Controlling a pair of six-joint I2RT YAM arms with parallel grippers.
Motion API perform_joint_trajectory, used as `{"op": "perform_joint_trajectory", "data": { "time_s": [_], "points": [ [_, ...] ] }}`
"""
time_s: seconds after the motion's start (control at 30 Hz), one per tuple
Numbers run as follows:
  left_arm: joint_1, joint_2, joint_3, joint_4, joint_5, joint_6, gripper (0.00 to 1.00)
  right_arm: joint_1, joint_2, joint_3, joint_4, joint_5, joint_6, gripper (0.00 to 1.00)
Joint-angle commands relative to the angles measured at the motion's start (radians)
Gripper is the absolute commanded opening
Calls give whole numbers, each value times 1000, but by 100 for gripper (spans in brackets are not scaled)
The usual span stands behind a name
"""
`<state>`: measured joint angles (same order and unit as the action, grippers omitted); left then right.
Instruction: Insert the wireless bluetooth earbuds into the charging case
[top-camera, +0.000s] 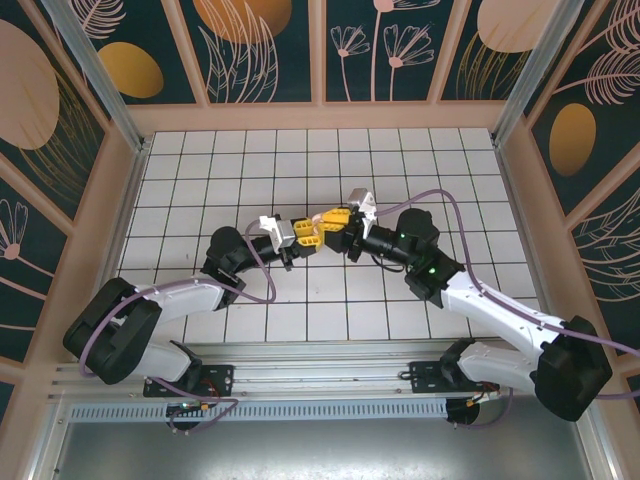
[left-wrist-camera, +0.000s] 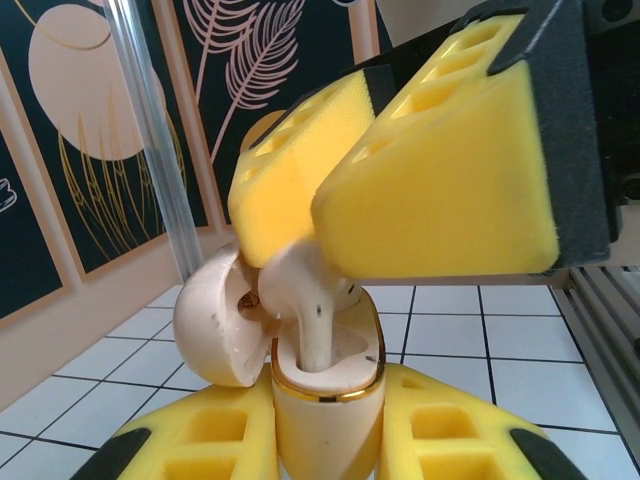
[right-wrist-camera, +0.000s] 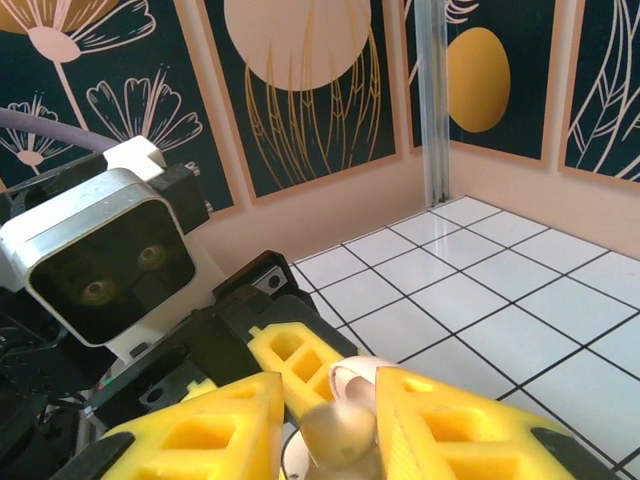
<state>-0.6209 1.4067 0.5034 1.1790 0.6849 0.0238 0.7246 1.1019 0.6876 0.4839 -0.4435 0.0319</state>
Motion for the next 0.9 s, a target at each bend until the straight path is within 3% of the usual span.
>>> {"op": "perform_joint_trajectory", "data": {
  "time_s": [0.0, 0.87],
  "points": [
    [-7, -48, 49, 104, 64, -3, 21, -17, 9, 18, -80, 47, -7, 32],
    [-7, -36, 64, 44, 39, 11, 21, -17, -55, 51, -58, -14, 40, 44]
  ]
}}
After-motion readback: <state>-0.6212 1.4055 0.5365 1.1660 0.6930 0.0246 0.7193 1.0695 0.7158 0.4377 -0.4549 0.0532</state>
